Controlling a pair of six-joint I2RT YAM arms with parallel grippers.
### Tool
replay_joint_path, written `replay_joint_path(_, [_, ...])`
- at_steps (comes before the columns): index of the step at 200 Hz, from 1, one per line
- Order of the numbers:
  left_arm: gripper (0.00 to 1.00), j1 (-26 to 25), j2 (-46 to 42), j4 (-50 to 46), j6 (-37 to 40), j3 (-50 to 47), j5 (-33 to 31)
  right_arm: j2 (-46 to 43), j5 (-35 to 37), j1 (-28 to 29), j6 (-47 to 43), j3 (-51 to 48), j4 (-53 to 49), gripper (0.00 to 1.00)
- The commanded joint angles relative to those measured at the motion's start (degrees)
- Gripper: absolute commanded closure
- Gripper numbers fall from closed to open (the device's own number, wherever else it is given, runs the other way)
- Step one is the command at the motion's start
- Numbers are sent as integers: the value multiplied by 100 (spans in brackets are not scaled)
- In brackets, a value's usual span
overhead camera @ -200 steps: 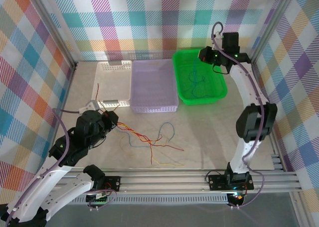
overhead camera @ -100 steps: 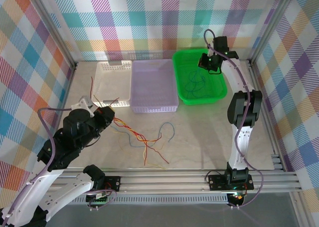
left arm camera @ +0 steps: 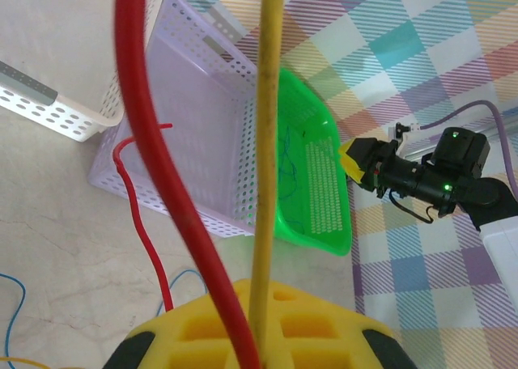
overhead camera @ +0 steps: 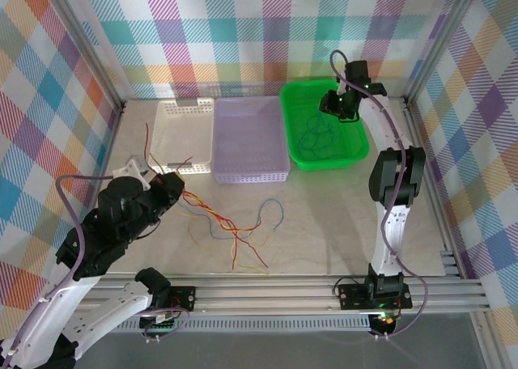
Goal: Untangle the cables
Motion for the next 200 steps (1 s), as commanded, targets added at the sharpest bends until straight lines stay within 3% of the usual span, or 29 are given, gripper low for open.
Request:
replay_joint_path(1, [100, 59, -76, -25, 13, 194, 12, -555, -47, 103, 63, 114, -96, 62])
replay_joint_path(43, [100, 59, -83, 1, 161, 277, -6, -1580, -220, 348, 255, -788, 430, 53])
replay_joint_path(91, [100, 59, -118, -90, 705, 324, -117, -3525, -617, 672, 717, -3163, 1493, 40])
replay_joint_path(126, [100, 64, 96, -46, 1462, 376, -122, -4733, -418, 1456, 552, -4637, 1699, 32])
replay_joint_path(146, [100, 59, 223, 26, 1921, 434, -116, -5395, -224, 1885, 611, -5354, 1843, 10])
replay_joint_path(174, [100, 59, 256, 170, 2545, 460, -104, -6136, 10, 2311, 739, -6090, 1773, 0])
replay_joint_path(200, [100, 60, 201, 346, 3049, 404, -81, -6524, 160, 2684, 795, -6574, 1687, 0])
